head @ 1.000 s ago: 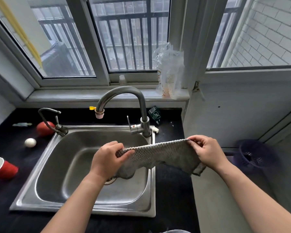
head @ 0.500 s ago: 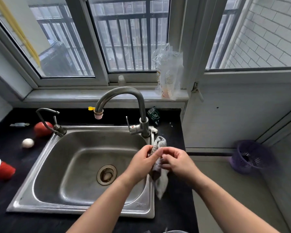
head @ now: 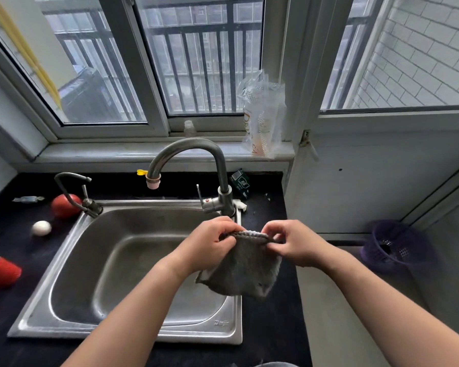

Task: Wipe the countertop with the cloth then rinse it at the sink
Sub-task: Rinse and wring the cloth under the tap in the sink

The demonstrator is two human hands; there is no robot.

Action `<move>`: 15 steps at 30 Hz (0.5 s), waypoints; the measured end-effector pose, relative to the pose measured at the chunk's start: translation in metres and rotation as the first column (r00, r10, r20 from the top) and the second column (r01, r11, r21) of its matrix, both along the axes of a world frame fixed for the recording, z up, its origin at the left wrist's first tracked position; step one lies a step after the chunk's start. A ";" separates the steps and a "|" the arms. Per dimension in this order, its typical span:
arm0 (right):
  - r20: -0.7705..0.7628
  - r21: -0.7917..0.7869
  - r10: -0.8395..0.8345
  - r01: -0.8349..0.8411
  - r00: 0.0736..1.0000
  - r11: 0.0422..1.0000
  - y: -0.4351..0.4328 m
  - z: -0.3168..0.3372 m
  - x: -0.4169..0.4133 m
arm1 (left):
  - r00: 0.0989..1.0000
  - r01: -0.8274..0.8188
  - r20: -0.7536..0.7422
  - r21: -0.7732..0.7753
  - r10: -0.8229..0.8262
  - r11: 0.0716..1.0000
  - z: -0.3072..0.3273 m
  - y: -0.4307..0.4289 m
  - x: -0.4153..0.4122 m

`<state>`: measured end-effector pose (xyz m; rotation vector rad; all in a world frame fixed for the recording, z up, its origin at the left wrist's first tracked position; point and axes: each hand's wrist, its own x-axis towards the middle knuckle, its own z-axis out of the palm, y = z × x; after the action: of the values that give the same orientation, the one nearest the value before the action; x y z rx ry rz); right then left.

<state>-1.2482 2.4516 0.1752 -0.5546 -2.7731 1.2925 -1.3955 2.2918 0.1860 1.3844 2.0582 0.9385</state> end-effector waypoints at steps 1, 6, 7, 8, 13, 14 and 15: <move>-0.013 -0.010 -0.029 0.029 0.999 1.000 0.002 0.000 0.000 | 1.000 -0.007 -0.020 0.010 0.008 1.000 0.000 -0.002 -0.003; -0.143 -0.012 -0.057 0.055 0.988 0.998 0.004 -0.006 -0.005 | 0.985 -0.002 -0.174 -0.021 -0.002 1.000 -0.004 -0.006 -0.018; -0.106 -0.020 -0.046 0.044 0.993 0.999 0.005 -0.007 -0.004 | 0.982 -0.009 -0.186 -0.023 0.005 1.000 -0.006 -0.006 -0.018; -0.085 -0.044 -0.052 0.048 0.995 0.998 0.009 -0.005 -0.003 | 0.983 -0.026 -0.184 -0.005 0.025 1.000 -0.008 -0.005 -0.017; -0.226 0.004 -0.141 0.146 0.964 0.989 0.030 0.008 0.014 | 0.970 -0.126 -0.175 0.230 0.168 0.965 -0.021 -0.005 -0.004; -0.250 0.038 -0.135 0.149 0.959 0.988 0.027 0.005 0.019 | 0.970 -0.128 -0.170 0.237 0.171 0.963 -0.026 -0.007 0.001; -0.249 0.063 -0.125 0.144 0.960 0.988 0.022 -0.003 0.026 | 0.974 -0.125 -0.161 0.218 0.162 0.968 -0.035 -0.011 0.006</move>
<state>-1.2226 2.4735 0.1720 -0.5290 -2.5260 1.1313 -1.3891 2.2806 0.1514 1.4864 2.2725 1.1557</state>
